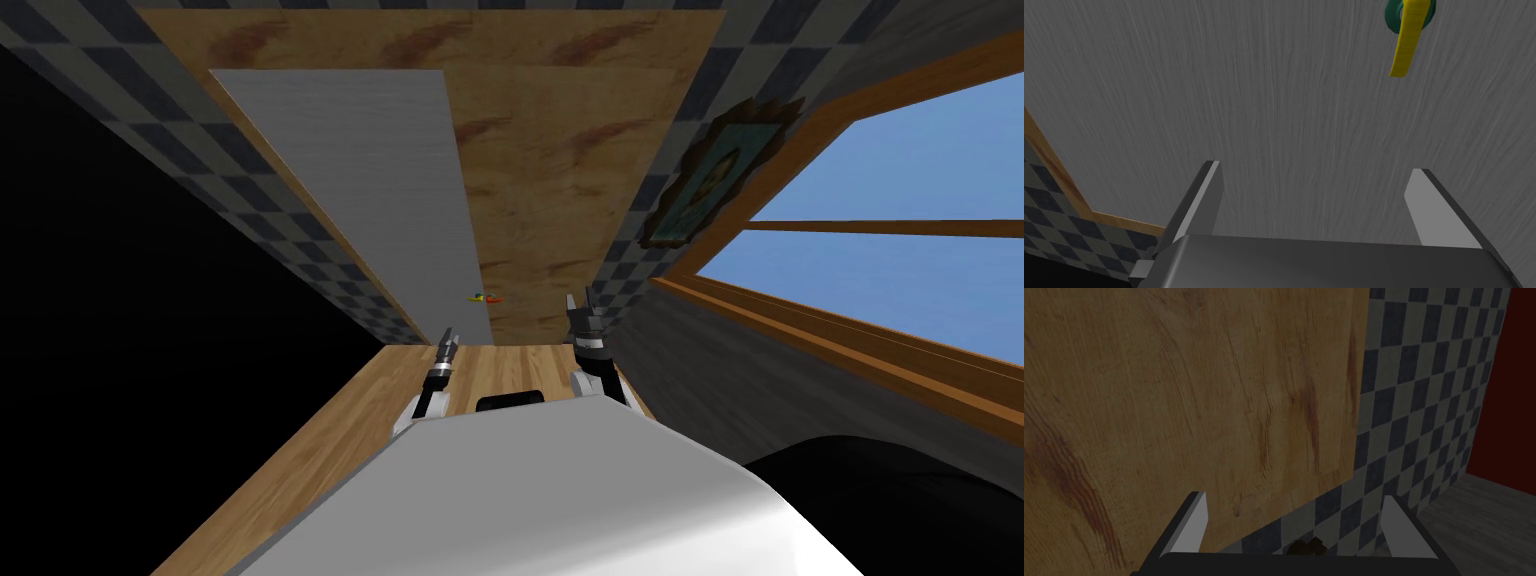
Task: Pull the door open
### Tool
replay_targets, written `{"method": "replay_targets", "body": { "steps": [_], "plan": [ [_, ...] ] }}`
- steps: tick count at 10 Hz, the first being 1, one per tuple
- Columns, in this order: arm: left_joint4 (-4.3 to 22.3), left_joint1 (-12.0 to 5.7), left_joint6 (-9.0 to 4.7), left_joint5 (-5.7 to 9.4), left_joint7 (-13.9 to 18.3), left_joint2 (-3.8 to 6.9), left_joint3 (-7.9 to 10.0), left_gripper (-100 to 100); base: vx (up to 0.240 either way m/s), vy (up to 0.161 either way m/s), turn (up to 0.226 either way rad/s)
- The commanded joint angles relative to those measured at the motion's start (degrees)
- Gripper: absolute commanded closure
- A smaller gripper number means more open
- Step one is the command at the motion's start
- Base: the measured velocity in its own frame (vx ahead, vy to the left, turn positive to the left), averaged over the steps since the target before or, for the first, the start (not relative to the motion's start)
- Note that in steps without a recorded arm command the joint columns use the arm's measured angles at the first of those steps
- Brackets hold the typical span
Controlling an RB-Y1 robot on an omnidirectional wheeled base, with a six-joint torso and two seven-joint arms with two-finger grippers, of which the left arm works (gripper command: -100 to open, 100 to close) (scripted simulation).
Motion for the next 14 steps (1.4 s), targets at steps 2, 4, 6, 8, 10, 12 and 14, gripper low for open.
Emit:
{"method": "replay_targets", "body": {
  "steps": [2, 4, 6, 8, 10, 12, 14],
  "plan": [
    [3.55, -1.24, -0.67, 0.35, 0.80, 0.80, 0.02, -100, 0.110, -0.001, -0.063],
    [6.44, -2.22, -1.35, 0.59, 1.32, 1.31, 0.03, -100, 0.114, -0.016, -0.058],
    [9.10, -3.12, -1.98, 0.81, 1.81, 1.77, 0.03, -100, 0.090, -0.002, -0.056],
    [11.77, -4.03, -2.60, 1.03, 2.29, 2.23, 0.03, -100, 0.097, -0.006, -0.049],
    [14.18, -4.85, -3.17, 1.23, 2.73, 2.64, 0.03, -100, 0.101, -0.002, -0.054],
    [18.70, -6.40, -4.23, 1.61, 3.55, 3.40, 0.03, -100, 0.146, 0.004, -0.088],
    [21.43, -7.34, -4.87, 1.83, 4.04, 3.84, 0.03, -100, 0.131, -0.001, -0.061]
  ]
}}
